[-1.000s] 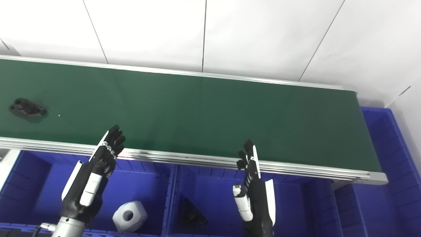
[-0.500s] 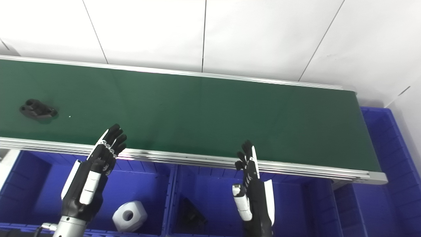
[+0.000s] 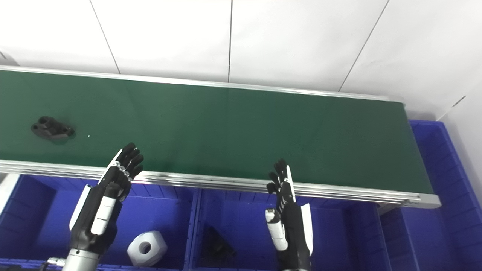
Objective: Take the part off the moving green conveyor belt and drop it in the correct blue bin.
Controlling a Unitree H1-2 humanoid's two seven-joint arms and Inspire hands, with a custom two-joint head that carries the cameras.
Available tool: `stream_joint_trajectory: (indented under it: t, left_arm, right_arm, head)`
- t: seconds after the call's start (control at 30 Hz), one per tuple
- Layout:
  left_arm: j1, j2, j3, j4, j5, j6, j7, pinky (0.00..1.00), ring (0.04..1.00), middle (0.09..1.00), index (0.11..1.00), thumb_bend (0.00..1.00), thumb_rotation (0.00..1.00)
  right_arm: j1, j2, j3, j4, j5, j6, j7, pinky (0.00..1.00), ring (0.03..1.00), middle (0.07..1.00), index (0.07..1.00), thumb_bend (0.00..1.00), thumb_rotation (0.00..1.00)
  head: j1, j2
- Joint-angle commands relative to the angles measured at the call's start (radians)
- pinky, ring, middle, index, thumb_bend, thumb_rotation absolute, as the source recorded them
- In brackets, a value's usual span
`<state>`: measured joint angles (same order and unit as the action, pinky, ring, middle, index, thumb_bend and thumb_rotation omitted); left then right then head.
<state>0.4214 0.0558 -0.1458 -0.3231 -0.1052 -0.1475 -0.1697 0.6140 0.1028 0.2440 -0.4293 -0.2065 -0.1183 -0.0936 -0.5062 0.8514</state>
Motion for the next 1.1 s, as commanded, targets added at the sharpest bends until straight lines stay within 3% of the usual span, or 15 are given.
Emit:
stream_joint_trajectory:
  t: [0.0,0.43,0.77,1.07]
  left_arm:
    - [0.003,0.001,0.000,-0.017,-0.009,-0.037,-0.002,0.94,0.933,0.943,0.929,0.64,0.83]
    - [0.023,-0.007,-0.014,-0.014,0.004,-0.046,-0.004,0.94,0.941,0.942,0.932,0.67,0.83]
    - [0.046,-0.066,-0.057,0.058,0.067,-0.132,0.020,0.91,0.929,0.932,0.914,0.67,0.75]
    - [0.090,-0.122,-0.057,0.098,0.160,-0.219,0.091,0.95,0.953,0.969,0.952,0.64,0.71]
  right_arm:
    - [0.003,0.012,0.007,-0.022,0.004,-0.005,0.002,0.93,0.940,0.972,0.994,0.98,1.00]
    - [0.012,-0.006,-0.002,-0.015,0.023,-0.024,0.007,0.94,0.947,0.982,0.995,0.99,1.00]
    - [0.027,-0.082,-0.054,0.028,0.072,-0.080,0.016,0.95,0.946,0.997,1.000,1.00,1.00]
    - [0.012,-0.135,-0.092,0.107,0.149,-0.181,0.046,0.95,0.959,1.000,1.000,1.00,1.00]
  head:
    - [0.002,0.002]
    - [0.046,-0.016]
    - [0.277,-0.111]
    - [0.352,-0.163]
